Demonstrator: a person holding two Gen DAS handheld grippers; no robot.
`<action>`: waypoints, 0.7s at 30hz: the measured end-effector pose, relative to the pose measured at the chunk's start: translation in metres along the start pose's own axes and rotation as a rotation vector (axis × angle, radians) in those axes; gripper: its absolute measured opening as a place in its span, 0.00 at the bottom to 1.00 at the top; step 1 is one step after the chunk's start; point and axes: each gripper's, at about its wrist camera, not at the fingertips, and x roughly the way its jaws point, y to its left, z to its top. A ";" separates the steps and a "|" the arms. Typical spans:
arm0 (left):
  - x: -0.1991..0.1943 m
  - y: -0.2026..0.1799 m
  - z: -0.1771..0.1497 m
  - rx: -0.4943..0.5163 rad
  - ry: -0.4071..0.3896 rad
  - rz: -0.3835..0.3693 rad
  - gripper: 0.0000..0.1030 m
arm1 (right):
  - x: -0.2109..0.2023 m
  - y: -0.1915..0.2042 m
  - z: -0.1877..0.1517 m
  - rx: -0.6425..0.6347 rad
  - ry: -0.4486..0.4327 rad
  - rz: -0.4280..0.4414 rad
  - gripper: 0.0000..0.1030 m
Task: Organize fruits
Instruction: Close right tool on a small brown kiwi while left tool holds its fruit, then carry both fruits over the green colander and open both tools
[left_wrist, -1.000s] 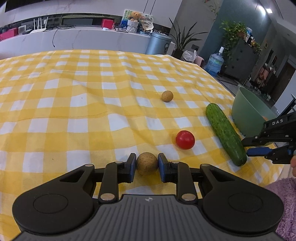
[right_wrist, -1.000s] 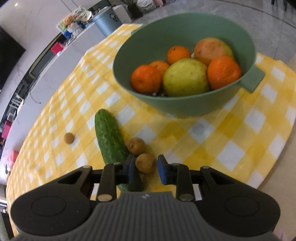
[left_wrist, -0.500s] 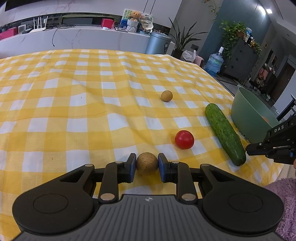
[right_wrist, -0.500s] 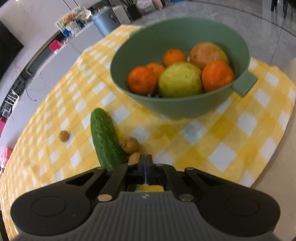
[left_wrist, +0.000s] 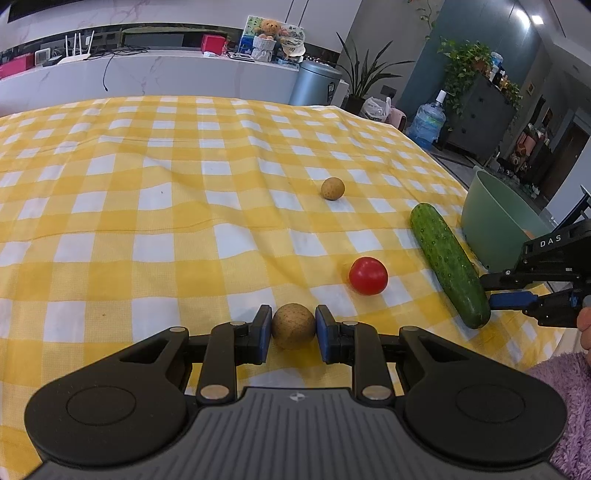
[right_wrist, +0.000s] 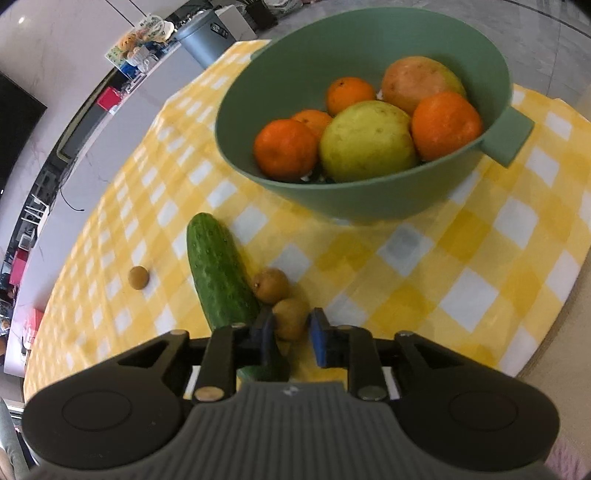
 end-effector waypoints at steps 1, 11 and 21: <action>0.000 0.000 0.000 0.000 0.000 0.000 0.27 | 0.001 0.000 0.000 -0.002 0.001 0.000 0.18; 0.000 0.001 0.000 -0.013 0.001 0.000 0.27 | -0.021 -0.006 -0.004 -0.006 -0.036 0.046 0.17; -0.002 0.009 0.004 -0.057 0.010 -0.007 0.27 | -0.033 0.050 -0.030 -0.340 0.056 0.171 0.16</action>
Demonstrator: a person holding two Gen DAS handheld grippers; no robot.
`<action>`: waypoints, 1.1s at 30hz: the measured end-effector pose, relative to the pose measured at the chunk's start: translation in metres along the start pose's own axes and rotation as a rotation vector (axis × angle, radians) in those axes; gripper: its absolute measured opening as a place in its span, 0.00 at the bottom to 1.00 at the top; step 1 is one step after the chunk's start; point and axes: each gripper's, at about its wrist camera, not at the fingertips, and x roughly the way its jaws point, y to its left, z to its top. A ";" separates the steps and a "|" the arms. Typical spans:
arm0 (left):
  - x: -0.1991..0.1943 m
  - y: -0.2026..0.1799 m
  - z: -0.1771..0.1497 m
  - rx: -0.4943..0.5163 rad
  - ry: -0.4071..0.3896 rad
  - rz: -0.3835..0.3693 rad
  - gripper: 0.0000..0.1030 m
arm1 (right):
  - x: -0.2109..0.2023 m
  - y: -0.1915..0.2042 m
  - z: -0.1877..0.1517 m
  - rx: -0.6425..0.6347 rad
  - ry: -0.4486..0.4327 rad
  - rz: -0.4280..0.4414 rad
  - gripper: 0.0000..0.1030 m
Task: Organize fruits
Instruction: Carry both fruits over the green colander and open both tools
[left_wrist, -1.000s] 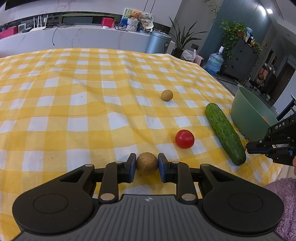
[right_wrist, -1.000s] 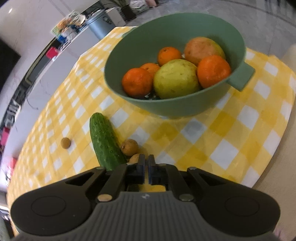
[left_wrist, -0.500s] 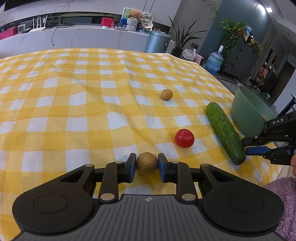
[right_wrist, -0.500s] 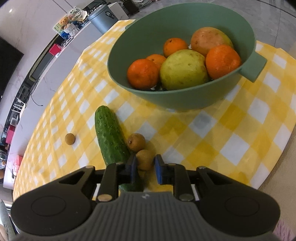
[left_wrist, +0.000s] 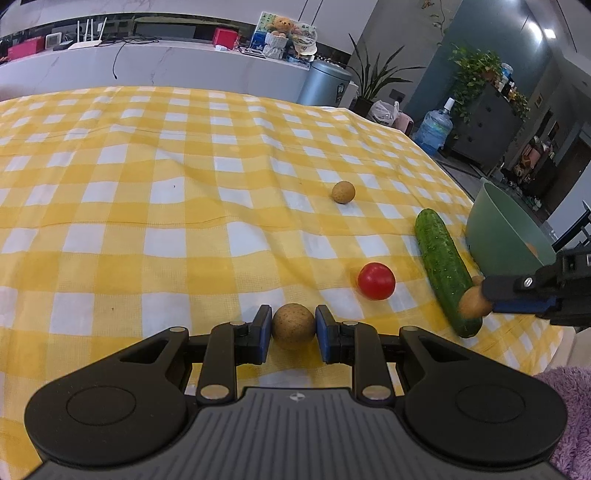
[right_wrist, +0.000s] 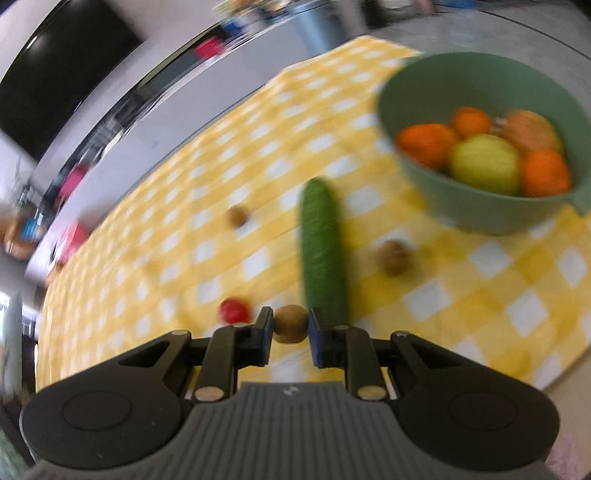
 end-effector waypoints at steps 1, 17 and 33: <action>0.000 0.000 0.000 0.000 0.002 0.000 0.27 | 0.003 0.006 -0.002 -0.024 0.022 0.011 0.16; 0.000 0.007 0.004 -0.033 0.035 -0.023 0.29 | 0.061 0.081 -0.039 -0.472 0.095 -0.251 0.23; -0.003 0.008 0.002 -0.044 0.016 -0.022 0.28 | 0.060 0.079 -0.039 -0.431 0.099 -0.210 0.22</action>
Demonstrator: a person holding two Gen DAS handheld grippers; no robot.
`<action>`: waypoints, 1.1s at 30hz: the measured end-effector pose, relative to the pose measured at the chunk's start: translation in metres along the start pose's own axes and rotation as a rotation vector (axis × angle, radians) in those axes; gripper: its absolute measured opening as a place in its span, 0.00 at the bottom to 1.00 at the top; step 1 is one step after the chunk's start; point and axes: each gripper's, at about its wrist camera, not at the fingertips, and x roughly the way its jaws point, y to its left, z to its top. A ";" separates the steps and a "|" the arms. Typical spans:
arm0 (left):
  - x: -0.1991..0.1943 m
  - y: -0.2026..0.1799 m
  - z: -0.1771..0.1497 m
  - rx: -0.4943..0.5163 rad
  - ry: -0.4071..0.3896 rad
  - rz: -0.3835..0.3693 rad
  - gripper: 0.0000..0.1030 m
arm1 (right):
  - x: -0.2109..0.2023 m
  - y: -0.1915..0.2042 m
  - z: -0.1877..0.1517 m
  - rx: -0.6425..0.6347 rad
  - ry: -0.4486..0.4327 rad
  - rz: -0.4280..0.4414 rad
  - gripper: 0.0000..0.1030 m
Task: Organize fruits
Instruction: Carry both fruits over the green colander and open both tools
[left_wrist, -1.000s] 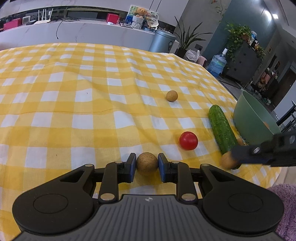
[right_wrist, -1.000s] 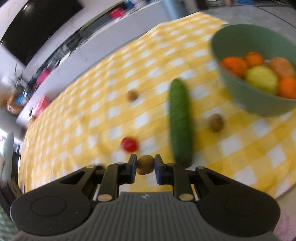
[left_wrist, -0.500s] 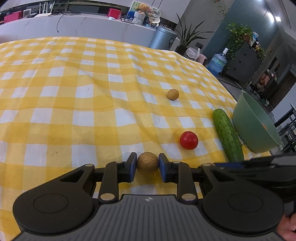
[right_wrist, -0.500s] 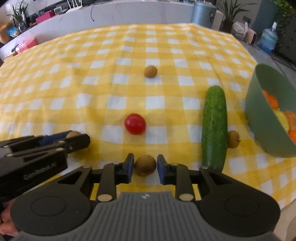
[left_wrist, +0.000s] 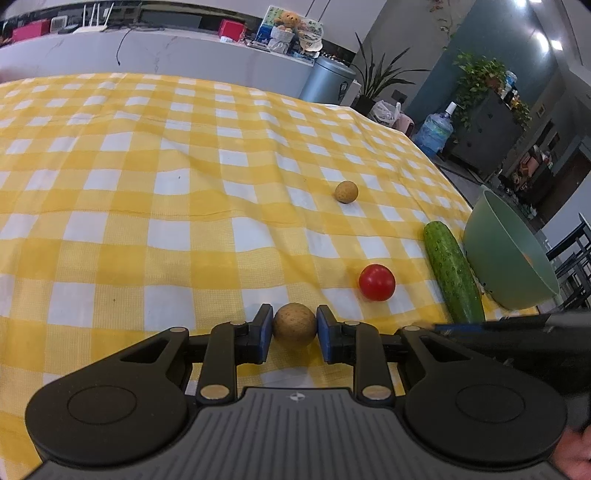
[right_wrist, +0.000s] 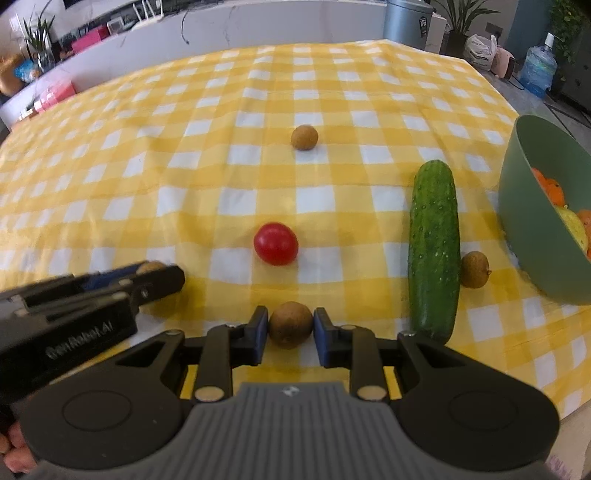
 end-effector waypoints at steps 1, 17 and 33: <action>-0.001 -0.001 0.000 0.006 -0.005 0.006 0.28 | -0.004 -0.003 0.001 0.017 -0.012 0.014 0.22; -0.042 -0.040 0.018 0.083 -0.125 -0.011 0.27 | -0.082 -0.073 0.005 0.293 -0.258 0.278 0.22; -0.023 -0.154 0.060 0.168 -0.128 -0.244 0.27 | -0.110 -0.215 -0.035 0.915 -0.544 0.345 0.22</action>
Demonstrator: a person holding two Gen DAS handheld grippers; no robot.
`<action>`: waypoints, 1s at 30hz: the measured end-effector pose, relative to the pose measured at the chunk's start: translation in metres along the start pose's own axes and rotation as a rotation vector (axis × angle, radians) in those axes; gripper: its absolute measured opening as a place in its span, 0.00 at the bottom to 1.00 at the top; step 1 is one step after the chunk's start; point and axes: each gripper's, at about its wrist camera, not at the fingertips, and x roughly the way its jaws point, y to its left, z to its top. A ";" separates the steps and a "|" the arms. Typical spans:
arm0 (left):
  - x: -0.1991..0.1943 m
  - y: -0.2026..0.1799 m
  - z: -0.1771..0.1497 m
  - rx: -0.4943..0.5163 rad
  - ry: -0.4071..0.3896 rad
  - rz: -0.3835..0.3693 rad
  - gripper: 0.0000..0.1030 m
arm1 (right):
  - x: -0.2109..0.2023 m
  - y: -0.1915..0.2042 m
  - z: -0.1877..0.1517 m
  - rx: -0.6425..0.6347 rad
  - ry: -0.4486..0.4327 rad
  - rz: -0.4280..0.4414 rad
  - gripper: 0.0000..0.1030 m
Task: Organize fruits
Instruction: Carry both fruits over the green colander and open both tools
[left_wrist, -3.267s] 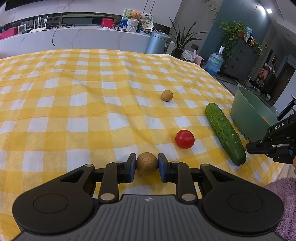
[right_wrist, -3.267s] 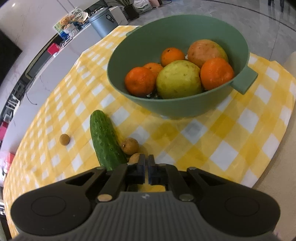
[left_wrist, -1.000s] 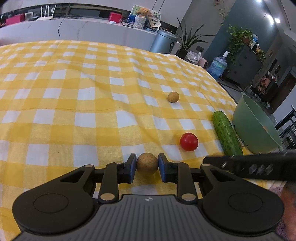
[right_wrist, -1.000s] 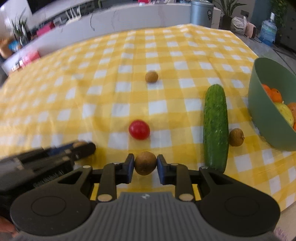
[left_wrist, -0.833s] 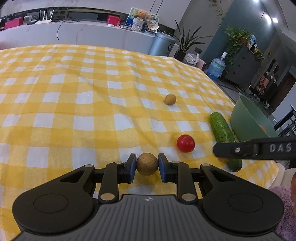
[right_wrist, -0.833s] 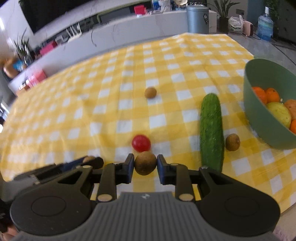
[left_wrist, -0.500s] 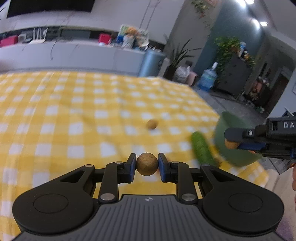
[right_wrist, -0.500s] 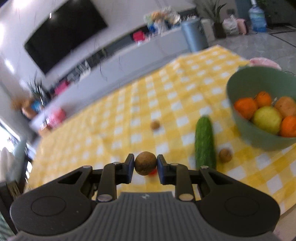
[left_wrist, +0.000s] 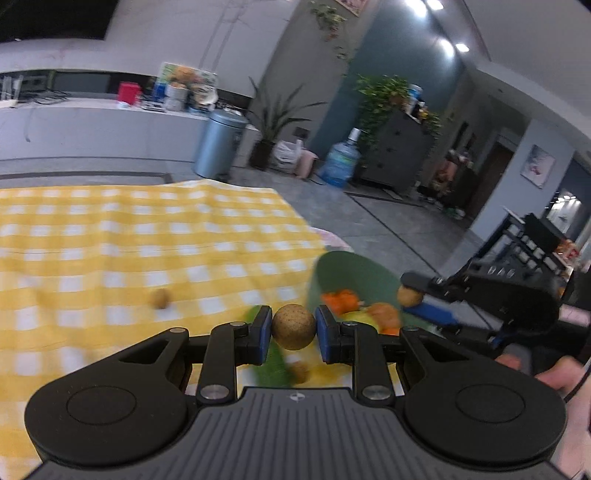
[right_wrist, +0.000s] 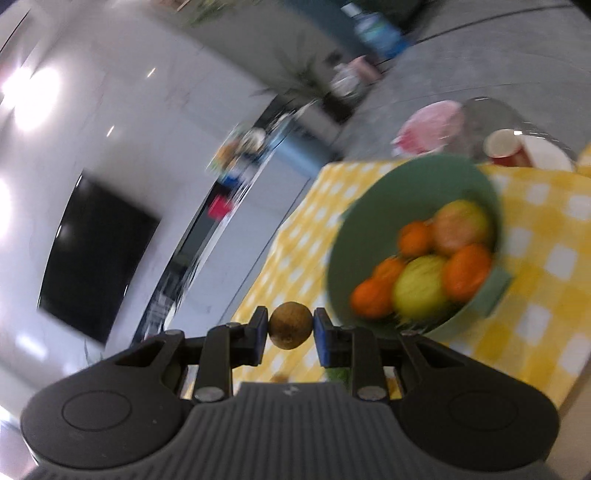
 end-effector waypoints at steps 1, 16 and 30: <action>0.008 -0.004 0.003 -0.002 0.007 -0.019 0.27 | -0.002 -0.007 0.004 0.023 -0.021 -0.014 0.22; 0.124 -0.047 0.005 0.028 0.120 -0.126 0.27 | 0.029 -0.061 0.042 0.035 -0.116 -0.118 0.22; 0.145 -0.058 0.000 0.055 0.180 -0.123 0.27 | 0.036 -0.068 0.060 0.051 -0.123 -0.057 0.46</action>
